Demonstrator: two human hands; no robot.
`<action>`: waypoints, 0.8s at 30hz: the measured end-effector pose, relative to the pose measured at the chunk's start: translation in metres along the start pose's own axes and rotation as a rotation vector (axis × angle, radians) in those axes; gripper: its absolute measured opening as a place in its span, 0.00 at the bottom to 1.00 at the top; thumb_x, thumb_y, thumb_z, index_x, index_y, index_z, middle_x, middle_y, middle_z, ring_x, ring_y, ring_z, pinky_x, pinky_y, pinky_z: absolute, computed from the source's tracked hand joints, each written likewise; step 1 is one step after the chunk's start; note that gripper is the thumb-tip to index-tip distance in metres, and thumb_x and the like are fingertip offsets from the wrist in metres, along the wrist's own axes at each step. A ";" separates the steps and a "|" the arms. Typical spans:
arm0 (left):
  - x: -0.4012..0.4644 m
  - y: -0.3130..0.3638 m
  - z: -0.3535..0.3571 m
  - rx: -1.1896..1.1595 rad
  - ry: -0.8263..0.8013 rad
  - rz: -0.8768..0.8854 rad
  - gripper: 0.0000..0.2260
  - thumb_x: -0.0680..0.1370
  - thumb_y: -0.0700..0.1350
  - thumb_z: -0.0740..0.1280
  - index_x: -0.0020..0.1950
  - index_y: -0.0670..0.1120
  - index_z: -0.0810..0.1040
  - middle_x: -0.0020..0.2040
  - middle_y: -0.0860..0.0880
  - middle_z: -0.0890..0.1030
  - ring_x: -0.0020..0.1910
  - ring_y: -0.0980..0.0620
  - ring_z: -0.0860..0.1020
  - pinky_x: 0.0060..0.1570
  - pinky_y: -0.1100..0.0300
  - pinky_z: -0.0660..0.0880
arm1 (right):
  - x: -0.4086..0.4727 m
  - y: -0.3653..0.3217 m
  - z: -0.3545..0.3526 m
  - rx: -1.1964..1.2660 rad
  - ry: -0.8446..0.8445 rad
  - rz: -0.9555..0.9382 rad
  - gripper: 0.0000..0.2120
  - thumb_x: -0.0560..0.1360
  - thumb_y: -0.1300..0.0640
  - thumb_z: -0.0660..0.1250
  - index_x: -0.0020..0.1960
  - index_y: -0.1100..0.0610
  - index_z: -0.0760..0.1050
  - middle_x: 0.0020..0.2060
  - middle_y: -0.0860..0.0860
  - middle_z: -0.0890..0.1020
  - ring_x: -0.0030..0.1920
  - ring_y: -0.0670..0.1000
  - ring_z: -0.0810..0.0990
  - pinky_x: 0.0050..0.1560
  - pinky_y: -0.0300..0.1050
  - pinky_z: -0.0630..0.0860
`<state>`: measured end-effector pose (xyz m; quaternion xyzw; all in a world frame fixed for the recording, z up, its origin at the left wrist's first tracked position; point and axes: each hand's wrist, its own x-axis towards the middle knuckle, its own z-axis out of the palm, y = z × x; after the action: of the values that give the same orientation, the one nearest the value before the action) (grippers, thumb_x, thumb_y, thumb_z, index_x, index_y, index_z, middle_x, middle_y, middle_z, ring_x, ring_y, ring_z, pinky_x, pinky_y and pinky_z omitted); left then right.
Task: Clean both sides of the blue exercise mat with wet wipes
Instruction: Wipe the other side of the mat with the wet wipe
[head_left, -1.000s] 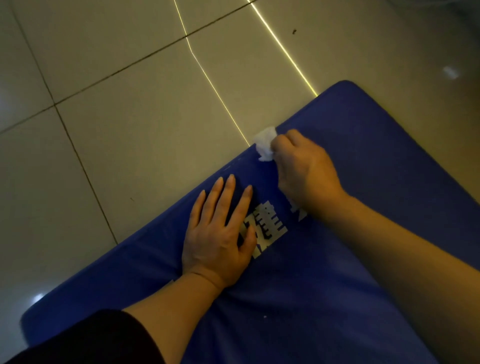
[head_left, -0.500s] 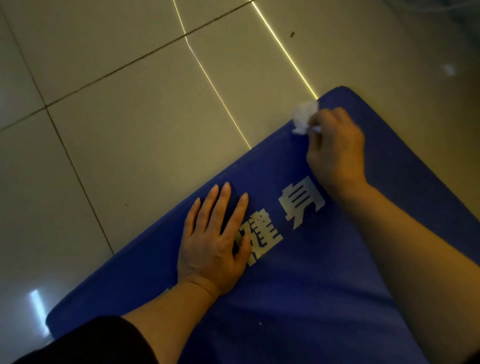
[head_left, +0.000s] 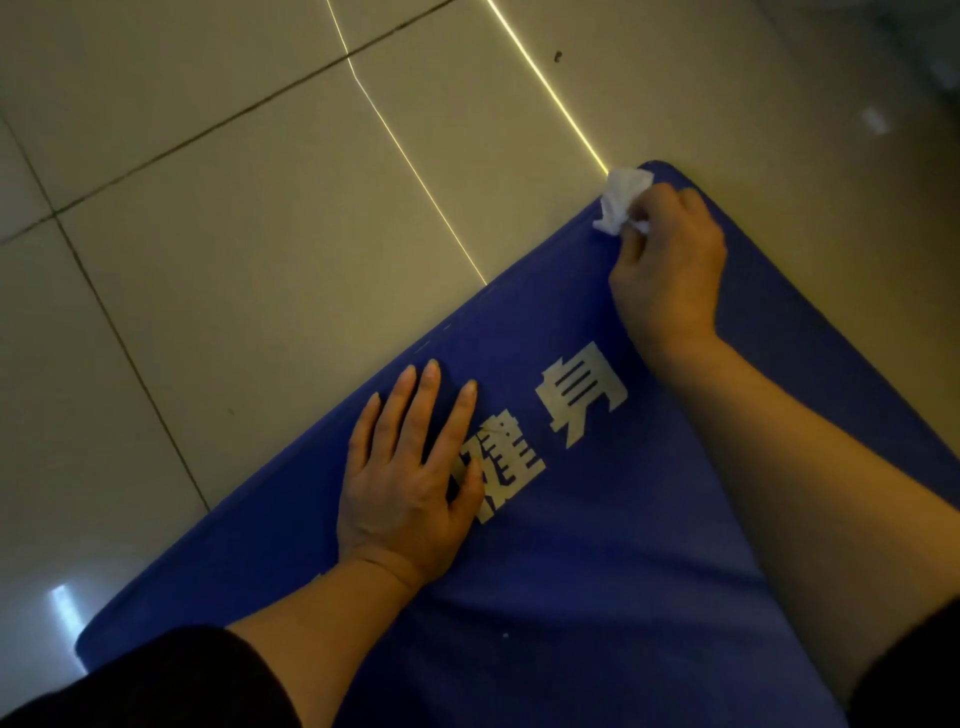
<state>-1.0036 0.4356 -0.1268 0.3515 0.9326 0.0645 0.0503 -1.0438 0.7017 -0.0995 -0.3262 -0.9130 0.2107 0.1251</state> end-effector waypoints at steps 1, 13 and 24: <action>0.000 0.000 0.000 0.003 0.003 0.004 0.27 0.79 0.56 0.54 0.77 0.51 0.58 0.78 0.45 0.57 0.76 0.44 0.57 0.73 0.45 0.54 | -0.004 -0.006 0.002 0.003 0.001 0.028 0.06 0.76 0.67 0.60 0.51 0.62 0.73 0.48 0.57 0.75 0.42 0.52 0.72 0.36 0.40 0.62; 0.001 0.001 0.000 0.011 0.023 0.022 0.25 0.80 0.56 0.52 0.77 0.52 0.58 0.77 0.43 0.60 0.76 0.43 0.58 0.73 0.45 0.55 | 0.006 0.007 -0.010 0.008 0.008 0.093 0.09 0.75 0.67 0.61 0.54 0.61 0.73 0.53 0.56 0.75 0.50 0.53 0.75 0.42 0.36 0.64; 0.068 0.056 -0.015 -0.250 0.102 0.117 0.15 0.75 0.44 0.64 0.60 0.42 0.71 0.64 0.40 0.74 0.65 0.40 0.72 0.67 0.44 0.66 | 0.015 0.007 -0.013 0.001 -0.047 0.088 0.10 0.75 0.68 0.62 0.55 0.62 0.73 0.53 0.57 0.75 0.51 0.56 0.75 0.45 0.44 0.71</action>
<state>-1.0203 0.5214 -0.1070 0.3927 0.8965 0.2008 0.0423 -1.0466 0.7199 -0.0903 -0.3609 -0.9004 0.2241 0.0945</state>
